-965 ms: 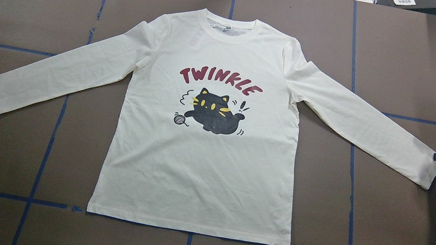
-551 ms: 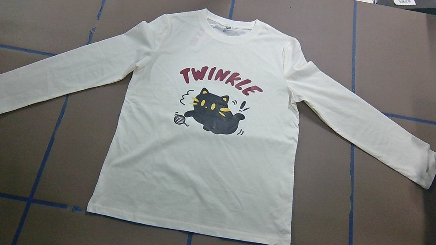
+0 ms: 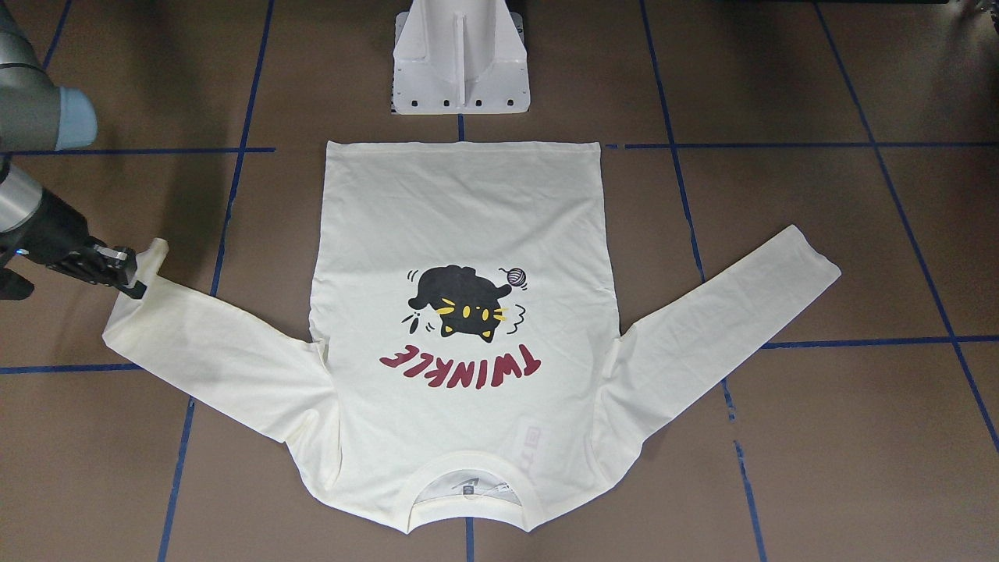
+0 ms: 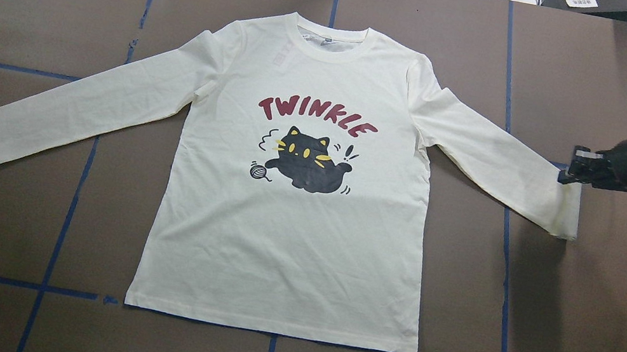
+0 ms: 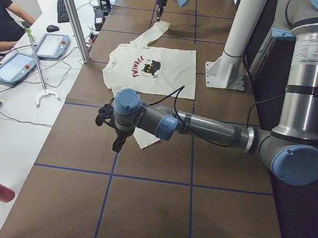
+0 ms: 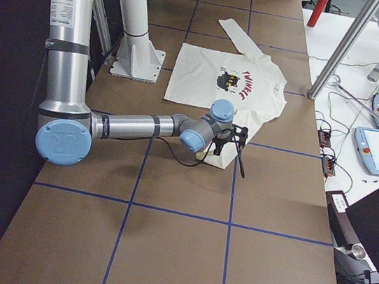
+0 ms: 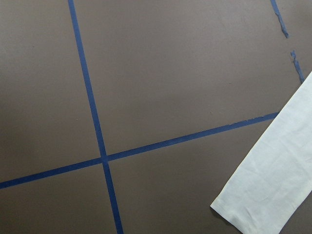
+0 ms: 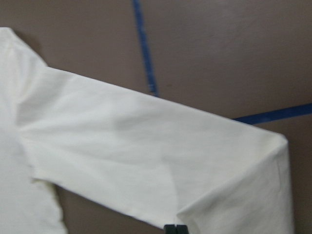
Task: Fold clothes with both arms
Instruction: 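Grasp the sleeve with the right gripper and fold it across the chest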
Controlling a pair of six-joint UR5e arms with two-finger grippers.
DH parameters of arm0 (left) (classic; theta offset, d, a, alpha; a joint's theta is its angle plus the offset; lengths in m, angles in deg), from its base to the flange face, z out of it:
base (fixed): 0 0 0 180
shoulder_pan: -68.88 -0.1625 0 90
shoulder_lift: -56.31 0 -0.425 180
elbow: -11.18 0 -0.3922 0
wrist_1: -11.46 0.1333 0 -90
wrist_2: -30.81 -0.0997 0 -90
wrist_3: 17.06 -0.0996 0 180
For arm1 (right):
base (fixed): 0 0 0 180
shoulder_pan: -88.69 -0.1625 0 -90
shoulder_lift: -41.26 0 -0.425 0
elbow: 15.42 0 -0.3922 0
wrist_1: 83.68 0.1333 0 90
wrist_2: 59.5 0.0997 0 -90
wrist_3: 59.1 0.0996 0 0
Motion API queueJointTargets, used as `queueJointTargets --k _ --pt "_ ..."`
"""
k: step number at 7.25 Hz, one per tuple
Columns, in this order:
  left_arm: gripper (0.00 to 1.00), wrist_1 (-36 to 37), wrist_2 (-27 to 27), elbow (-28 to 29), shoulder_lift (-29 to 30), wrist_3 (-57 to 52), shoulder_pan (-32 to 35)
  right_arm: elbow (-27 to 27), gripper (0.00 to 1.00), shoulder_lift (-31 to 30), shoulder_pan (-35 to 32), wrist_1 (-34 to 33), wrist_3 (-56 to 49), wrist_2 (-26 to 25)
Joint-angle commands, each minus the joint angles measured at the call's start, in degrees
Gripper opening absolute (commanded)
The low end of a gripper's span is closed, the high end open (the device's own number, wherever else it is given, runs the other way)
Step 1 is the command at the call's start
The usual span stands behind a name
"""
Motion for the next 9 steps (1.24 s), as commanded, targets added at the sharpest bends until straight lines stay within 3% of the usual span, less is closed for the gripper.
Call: queueJointTargets --k 1,2,3,5,6,7,8,9 --pt "1.00 -0.1 0.2 -0.2 0.1 0.0 -0.1 -0.5 0.00 17.3 7.4 -10.2 13.7 -5.9" --pt "1.00 -0.1 0.2 -0.2 0.1 0.0 0.0 -1.2 0.00 27.2 9.7 -20.9 14.9 -9.5" --pt "1.00 -0.2 0.2 -0.3 0.1 -0.1 -0.1 -3.9 0.00 34.4 11.5 -23.8 18.3 -12.3" --pt "1.00 -3.1 0.2 0.1 -0.1 0.0 -0.1 -19.4 0.00 50.1 20.3 -22.8 20.9 -24.0" --pt "1.00 -3.4 0.2 0.5 0.0 0.0 -0.1 -27.6 0.00 54.3 24.2 -17.1 21.4 -30.2" --pt "1.00 -3.4 0.2 0.5 0.0 0.0 -0.1 -33.7 0.00 56.8 26.1 -12.2 21.7 -33.0" --pt "1.00 -3.4 0.3 0.3 0.0 0.0 -0.1 -37.0 0.00 59.0 28.0 -10.3 21.6 -35.2" --pt "1.00 -3.4 0.2 0.4 0.0 0.0 -0.1 -37.5 0.09 59.0 28.8 -10.2 21.6 -36.2"
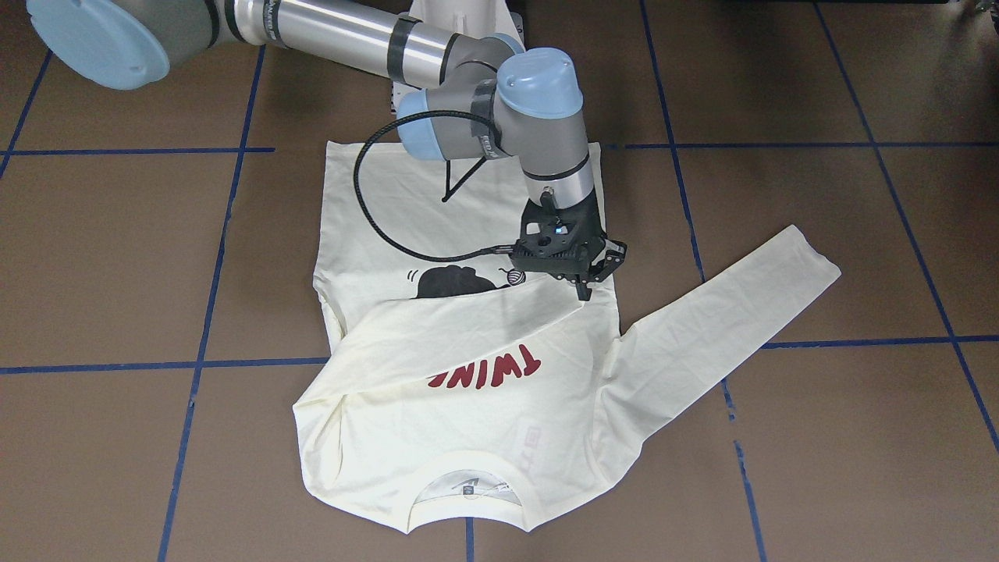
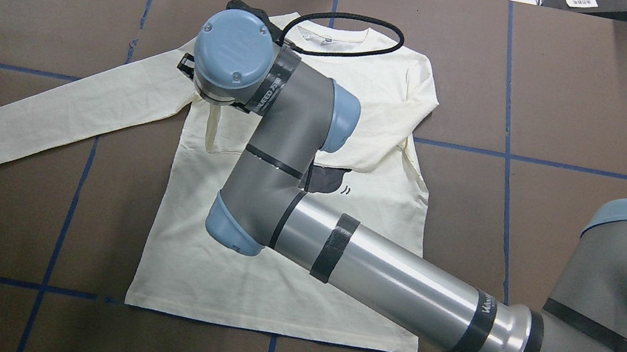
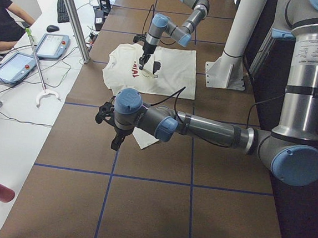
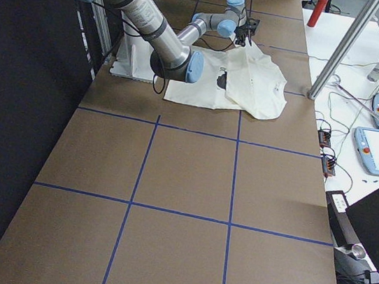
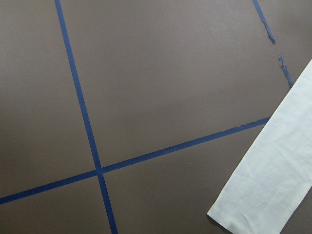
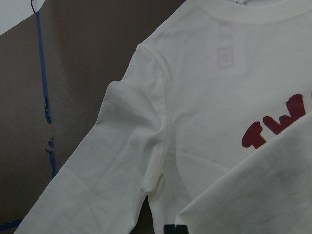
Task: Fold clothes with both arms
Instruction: 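Grasp the sleeve with the right gripper and fold it across the chest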
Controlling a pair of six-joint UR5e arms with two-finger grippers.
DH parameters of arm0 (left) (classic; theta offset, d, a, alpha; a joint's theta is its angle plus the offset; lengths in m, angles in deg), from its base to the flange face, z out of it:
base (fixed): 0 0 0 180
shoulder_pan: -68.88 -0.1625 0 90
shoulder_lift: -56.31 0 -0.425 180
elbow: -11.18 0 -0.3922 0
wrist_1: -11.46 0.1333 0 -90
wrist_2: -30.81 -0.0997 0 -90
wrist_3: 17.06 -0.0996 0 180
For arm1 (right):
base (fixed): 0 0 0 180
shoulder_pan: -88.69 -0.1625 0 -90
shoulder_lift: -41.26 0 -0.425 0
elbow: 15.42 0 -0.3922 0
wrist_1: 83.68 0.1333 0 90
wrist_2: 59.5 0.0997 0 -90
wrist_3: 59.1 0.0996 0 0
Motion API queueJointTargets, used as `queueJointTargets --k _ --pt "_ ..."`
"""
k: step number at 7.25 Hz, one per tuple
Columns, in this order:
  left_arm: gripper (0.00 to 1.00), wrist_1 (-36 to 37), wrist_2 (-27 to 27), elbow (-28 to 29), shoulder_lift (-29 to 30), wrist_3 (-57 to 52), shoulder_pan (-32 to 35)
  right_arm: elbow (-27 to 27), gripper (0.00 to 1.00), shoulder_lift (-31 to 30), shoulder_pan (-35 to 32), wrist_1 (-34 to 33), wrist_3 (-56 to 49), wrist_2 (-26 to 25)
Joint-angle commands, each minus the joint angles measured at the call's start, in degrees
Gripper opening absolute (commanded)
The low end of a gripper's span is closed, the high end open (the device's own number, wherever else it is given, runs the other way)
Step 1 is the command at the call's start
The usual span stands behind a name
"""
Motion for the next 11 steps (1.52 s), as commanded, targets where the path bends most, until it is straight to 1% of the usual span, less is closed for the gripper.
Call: queueJointTargets --k 1,2,3,4,5,6,7,8,9,10,11 --pt "1.00 0.0 0.0 -0.1 0.0 0.0 0.0 -3.2 0.09 1.4 2.0 2.1 0.0 -2.3" --pt "1.00 0.0 0.0 -0.4 0.0 0.4 0.0 -4.5 0.25 1.4 2.9 3.6 0.0 -3.7" --pt "1.00 -0.1 0.3 -0.7 0.1 0.9 -0.2 -5.4 0.49 2.0 3.4 3.7 0.0 -5.4" --pt "1.00 -2.1 3.3 -0.7 0.2 3.8 -4.3 -6.7 0.64 3.4 3.5 3.7 0.1 -5.5" --pt "1.00 -6.9 3.0 -0.2 0.0 13.5 -8.2 -6.8 0.73 4.3 3.4 3.7 0.1 -5.6" --pt "1.00 -9.8 2.2 0.7 -0.5 22.3 -11.3 -3.9 0.82 4.1 3.0 3.4 2.2 -5.6" --pt "1.00 -11.8 -3.5 1.1 -0.6 27.5 -16.4 2.7 0.83 0.0 0.8 1.5 3.1 -4.5" --pt "1.00 -13.0 -8.4 1.9 -0.5 32.3 -20.6 13.3 0.82 -7.5 -2.6 -1.7 3.0 -0.9" --pt "0.99 -16.1 -10.2 5.4 -0.4 33.0 -22.6 24.1 0.82 -16.2 -8.0 -4.1 2.3 7.1" --pt "0.96 -19.2 -10.2 9.0 0.1 33.1 -23.6 32.6 0.82 -23.9 -12.3 -4.2 2.3 12.7" --pt "0.88 -19.3 -10.2 11.2 1.0 33.1 -24.9 38.3 0.83 -29.8 -13.7 -4.1 2.3 13.9"
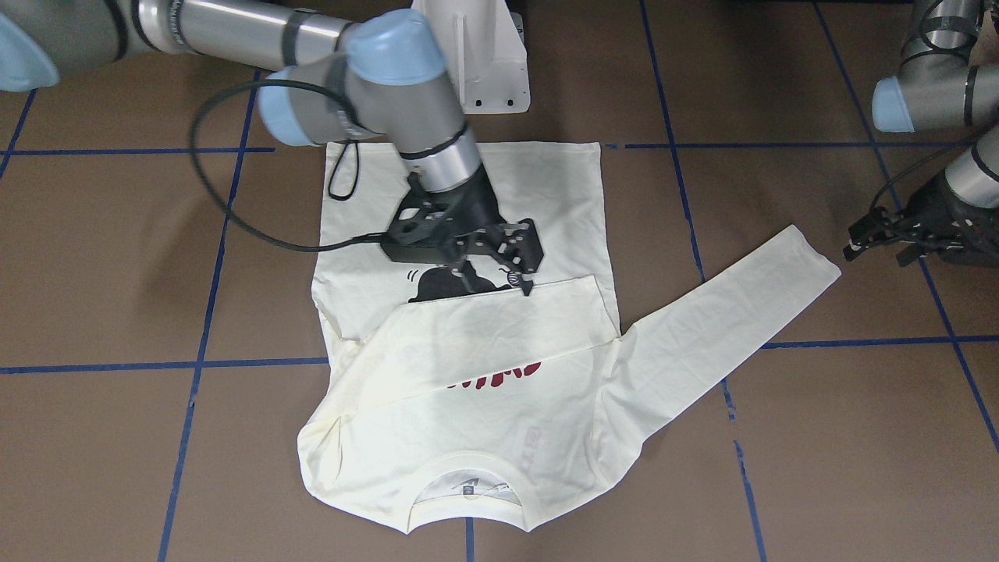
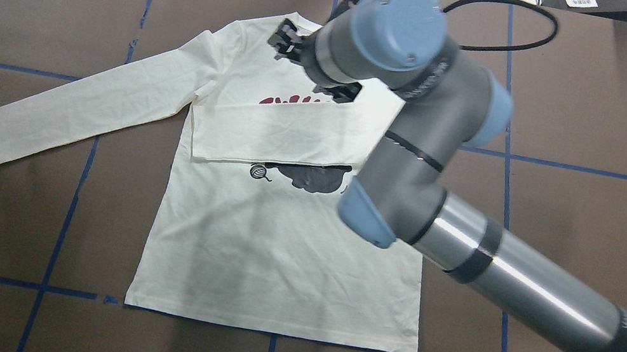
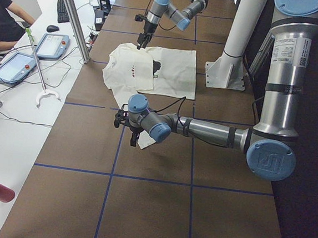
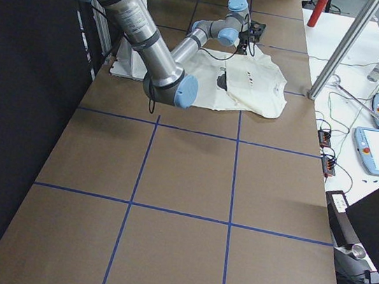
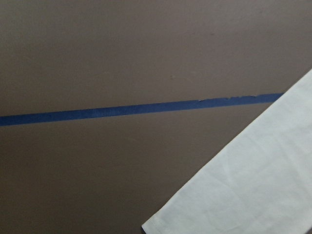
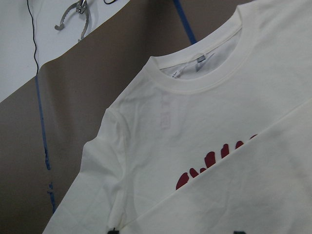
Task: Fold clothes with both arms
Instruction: 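Release the sleeve and raise the right gripper while the left gripper grasps the other cuff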
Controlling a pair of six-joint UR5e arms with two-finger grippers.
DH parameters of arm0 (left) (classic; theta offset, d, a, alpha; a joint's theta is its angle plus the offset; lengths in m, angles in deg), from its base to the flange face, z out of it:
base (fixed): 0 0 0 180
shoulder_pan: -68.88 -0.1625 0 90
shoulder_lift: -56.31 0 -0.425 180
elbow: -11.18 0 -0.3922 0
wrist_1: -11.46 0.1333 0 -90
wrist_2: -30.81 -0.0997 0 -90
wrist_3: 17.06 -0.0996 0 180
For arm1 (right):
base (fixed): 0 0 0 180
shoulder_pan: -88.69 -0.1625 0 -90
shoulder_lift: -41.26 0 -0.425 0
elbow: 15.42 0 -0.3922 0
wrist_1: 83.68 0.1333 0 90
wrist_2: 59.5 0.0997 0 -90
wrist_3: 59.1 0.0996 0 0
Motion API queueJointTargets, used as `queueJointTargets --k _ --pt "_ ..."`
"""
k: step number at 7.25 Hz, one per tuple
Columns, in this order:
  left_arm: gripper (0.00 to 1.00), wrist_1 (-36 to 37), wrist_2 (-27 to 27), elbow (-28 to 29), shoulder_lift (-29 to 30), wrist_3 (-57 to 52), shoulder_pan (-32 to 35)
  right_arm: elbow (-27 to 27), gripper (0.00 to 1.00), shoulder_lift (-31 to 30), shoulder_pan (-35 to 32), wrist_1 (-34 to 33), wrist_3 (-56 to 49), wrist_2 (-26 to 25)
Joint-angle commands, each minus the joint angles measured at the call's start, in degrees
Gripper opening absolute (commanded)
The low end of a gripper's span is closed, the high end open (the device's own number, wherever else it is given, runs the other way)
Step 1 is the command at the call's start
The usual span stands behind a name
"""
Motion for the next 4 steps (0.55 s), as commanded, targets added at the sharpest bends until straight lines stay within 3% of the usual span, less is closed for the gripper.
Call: queueJointTargets --k 1,4 --pt "0.80 -1.5 -0.4 4.2 1.1 0.3 -3.1 10.9 0.84 -10.1 -3.7 -0.6 -0.1 3.6" --pt "0.69 -1.4 -0.5 6.5 2.3 0.2 -5.0 12.6 0.86 -13.6 -3.7 -1.2 0.0 1.9"
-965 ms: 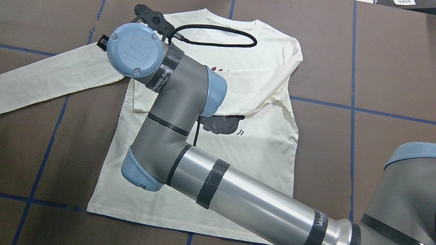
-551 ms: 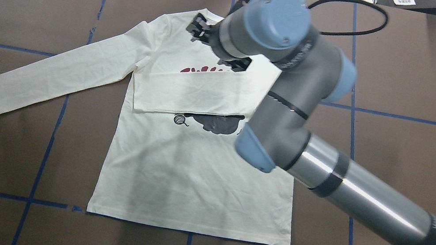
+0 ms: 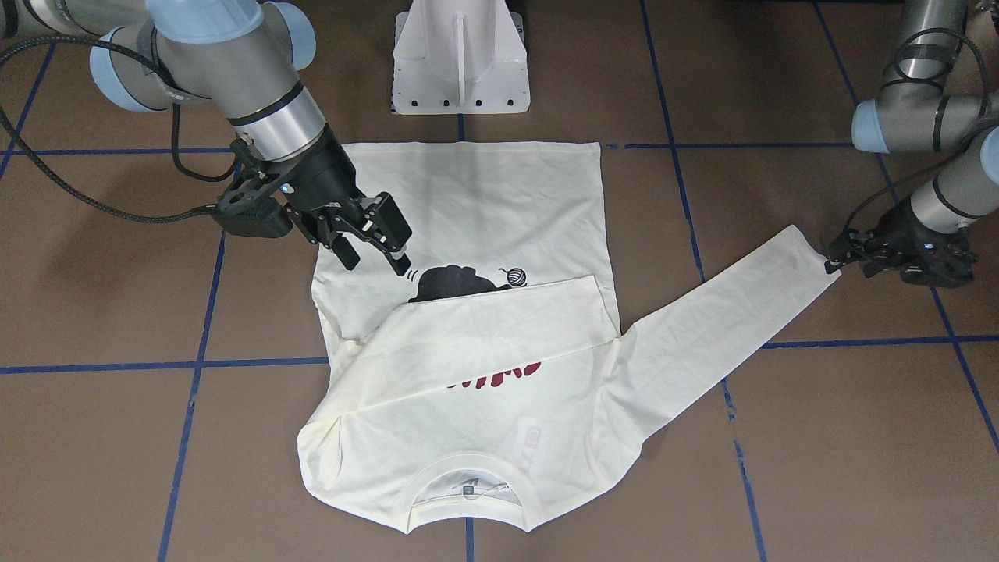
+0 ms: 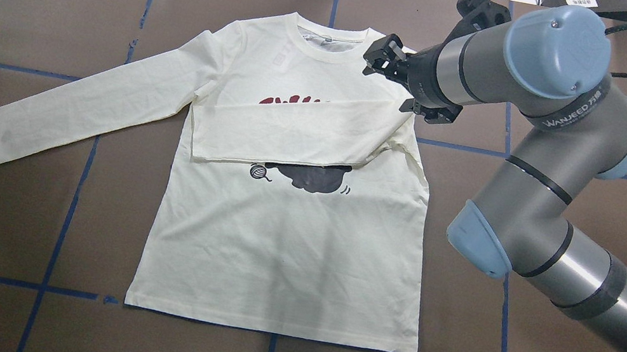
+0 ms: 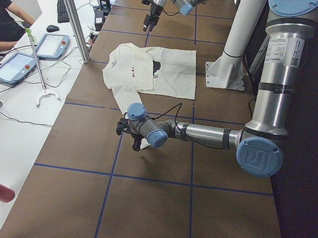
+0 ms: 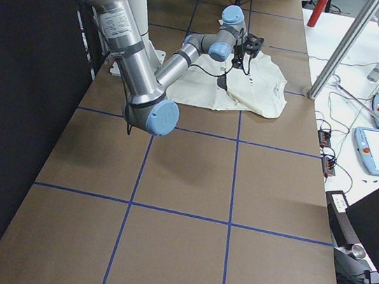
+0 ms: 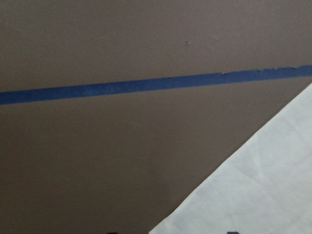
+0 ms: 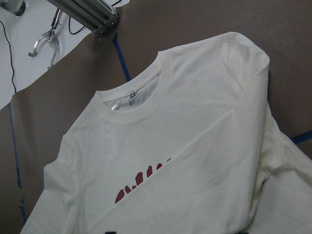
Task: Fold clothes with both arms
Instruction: 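Release the sleeve and raise the right gripper while the left gripper grasps the other cuff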
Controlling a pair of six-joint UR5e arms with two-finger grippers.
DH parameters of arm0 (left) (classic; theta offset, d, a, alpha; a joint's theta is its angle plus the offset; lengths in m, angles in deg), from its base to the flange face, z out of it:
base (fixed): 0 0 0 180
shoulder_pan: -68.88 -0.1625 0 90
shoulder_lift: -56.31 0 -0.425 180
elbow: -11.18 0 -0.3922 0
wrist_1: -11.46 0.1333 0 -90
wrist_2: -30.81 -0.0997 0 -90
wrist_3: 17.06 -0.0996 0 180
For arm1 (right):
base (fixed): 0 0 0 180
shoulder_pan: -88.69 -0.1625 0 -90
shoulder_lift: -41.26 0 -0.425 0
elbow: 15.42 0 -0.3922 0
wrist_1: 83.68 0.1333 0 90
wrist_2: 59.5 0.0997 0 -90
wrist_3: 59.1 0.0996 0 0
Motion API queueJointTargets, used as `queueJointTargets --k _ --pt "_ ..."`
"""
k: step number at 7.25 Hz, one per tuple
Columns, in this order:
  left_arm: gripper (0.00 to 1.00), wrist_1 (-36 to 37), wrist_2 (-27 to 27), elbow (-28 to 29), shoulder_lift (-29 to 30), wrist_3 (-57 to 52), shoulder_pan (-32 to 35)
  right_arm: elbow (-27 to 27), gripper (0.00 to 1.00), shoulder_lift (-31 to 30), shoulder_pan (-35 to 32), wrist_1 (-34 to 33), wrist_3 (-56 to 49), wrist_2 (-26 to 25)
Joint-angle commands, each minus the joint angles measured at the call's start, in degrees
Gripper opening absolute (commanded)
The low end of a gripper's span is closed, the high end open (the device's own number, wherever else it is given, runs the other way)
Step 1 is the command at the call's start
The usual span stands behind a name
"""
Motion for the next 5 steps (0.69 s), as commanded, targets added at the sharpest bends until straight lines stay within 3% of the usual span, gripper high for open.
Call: queueJointTargets --k 1,2,3,4,5 --pt "0.63 -0.2 -0.1 1.3 0.5 0.0 -1.7 0.7 0.86 -1.4 -0.1 0.0 0.1 -0.7" --pt "0.60 -0.2 -0.1 1.8 0.5 -0.4 -1.8 0.8 0.86 -2.3 -0.1 0.0 0.0 -1.2" --pt "0.44 -0.3 0.0 1.7 0.5 -0.4 -1.8 1.2 0.85 -3.0 -0.3 0.0 -0.1 -1.2" --pt "0.00 -0.2 0.0 1.8 0.5 -0.6 -1.8 1.9 0.85 -4.1 -0.3 0.1 -0.1 -1.2" --pt "0.00 -0.3 -0.1 1.8 0.7 -0.7 -1.8 1.9 0.85 -4.2 -0.3 0.0 -0.1 -1.3"
